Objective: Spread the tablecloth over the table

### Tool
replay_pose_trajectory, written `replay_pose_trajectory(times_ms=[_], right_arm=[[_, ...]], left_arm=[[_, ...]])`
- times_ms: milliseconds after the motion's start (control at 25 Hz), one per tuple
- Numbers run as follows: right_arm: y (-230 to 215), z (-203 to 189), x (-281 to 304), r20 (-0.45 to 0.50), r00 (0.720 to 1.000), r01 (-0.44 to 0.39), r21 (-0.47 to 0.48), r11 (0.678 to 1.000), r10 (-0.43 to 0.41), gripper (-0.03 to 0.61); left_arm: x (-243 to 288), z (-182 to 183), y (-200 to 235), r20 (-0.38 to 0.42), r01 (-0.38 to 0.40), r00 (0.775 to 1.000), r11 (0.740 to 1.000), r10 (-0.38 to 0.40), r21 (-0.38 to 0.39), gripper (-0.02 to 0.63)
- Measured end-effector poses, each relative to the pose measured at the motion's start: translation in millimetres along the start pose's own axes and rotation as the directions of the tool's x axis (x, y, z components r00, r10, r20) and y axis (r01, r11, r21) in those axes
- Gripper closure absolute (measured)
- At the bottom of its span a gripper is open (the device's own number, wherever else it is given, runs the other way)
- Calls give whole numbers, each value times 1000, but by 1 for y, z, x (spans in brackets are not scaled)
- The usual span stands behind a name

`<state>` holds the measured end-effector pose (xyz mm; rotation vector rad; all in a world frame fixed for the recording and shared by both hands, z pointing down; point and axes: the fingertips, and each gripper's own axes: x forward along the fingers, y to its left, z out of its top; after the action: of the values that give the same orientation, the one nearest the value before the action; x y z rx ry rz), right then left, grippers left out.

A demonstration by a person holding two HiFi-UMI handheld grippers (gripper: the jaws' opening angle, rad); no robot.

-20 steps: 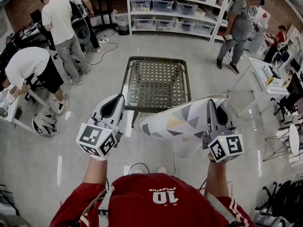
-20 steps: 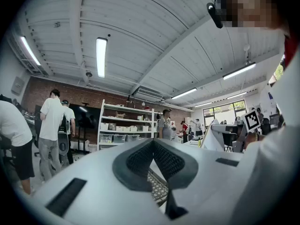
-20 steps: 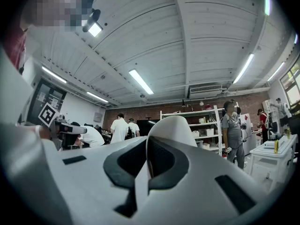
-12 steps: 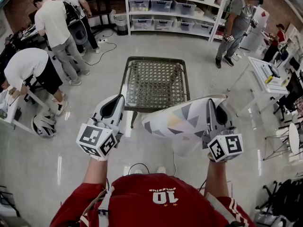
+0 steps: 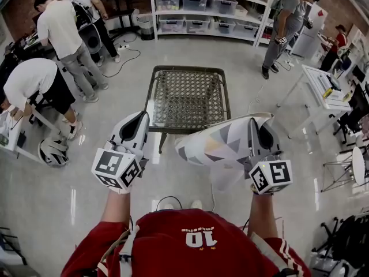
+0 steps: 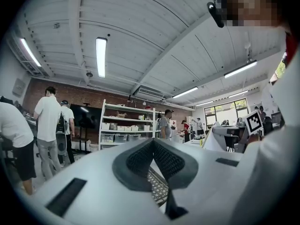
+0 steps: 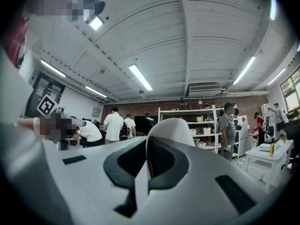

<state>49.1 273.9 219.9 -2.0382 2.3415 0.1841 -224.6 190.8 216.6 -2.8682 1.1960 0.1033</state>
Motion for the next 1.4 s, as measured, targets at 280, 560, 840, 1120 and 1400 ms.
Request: replay_pose_trajectory(times_ms=[280, 560, 840, 1120, 1400], right_arm=[[-10, -9, -4, -15, 1000, -14, 32, 999, 15, 565], [-24, -5, -8, 4, 999, -51, 39, 998, 51, 565], [-27, -5, -7, 26, 994, -111, 54, 992, 109, 565], [-31, -12, -2, 35, 982, -186, 64, 980, 184, 565], [-28, -12, 3, 45, 961, -275, 66, 959, 272, 565]], left_arm=[[7, -3, -14, -14, -2, 1000, 1000, 2, 6, 607], [15, -4, -28, -20, -20, 1000, 1000, 20, 11, 607], [19, -7, -34, -35, -53, 998, 998, 54, 31, 607], [25, -11, -43, -52, -101, 993, 994, 104, 49, 607], [31, -11, -51, -65, -146, 987, 987, 150, 63, 607]])
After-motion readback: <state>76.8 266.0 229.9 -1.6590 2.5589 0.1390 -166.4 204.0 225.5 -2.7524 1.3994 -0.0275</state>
